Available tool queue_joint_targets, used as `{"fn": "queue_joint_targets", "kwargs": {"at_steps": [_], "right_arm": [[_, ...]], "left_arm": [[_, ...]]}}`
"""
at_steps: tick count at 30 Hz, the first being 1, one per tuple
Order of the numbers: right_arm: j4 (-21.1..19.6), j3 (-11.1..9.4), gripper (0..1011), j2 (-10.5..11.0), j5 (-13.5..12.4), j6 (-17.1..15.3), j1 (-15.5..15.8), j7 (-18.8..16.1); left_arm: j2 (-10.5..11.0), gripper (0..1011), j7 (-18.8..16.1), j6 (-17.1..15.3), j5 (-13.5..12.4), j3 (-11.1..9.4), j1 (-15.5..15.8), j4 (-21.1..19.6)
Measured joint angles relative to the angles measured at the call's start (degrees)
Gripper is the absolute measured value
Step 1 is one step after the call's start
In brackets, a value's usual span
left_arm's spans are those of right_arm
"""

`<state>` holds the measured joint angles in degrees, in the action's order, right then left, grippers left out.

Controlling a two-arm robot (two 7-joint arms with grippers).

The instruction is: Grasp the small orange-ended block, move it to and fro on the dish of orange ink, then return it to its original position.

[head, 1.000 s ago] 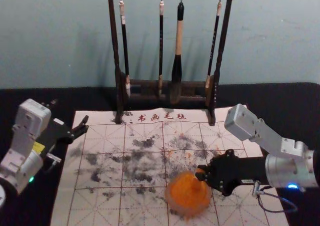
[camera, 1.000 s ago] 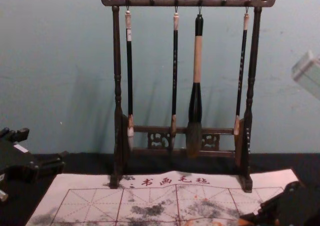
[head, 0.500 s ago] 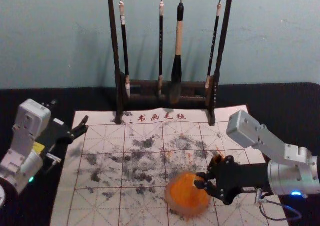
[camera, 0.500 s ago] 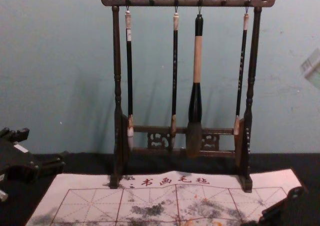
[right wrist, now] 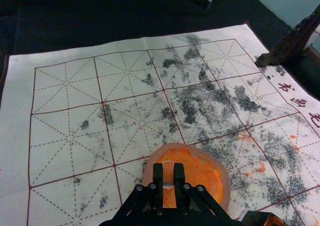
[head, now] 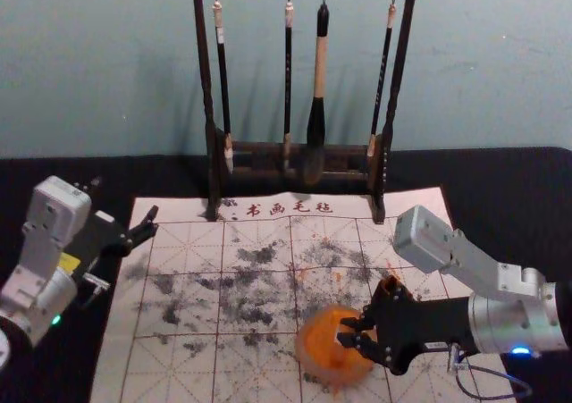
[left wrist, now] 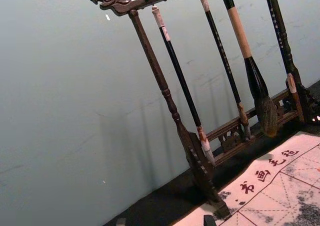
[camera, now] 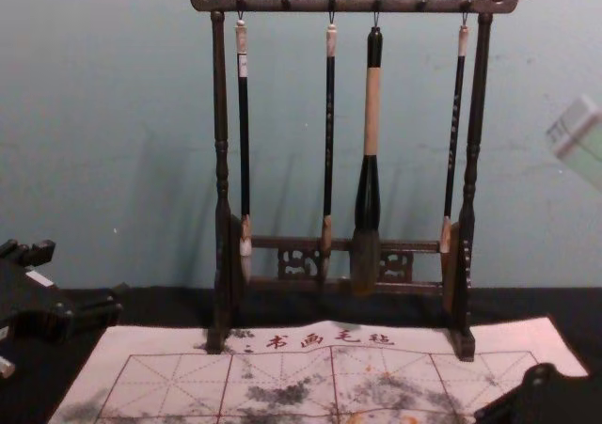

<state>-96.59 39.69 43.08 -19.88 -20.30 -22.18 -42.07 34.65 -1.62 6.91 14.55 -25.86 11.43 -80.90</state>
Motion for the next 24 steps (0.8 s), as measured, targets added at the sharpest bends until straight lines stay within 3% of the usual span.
{"fn": "queue_joint_targets", "kwargs": {"at_steps": [24], "right_arm": [[3.0, 0.6, 86, -2.0, 0.9, -0.2, -1.6, 1.0]], "left_arm": [[0.0, 1001, 0.0, 0.0, 0.0, 0.0, 0.0, 0.0]]}}
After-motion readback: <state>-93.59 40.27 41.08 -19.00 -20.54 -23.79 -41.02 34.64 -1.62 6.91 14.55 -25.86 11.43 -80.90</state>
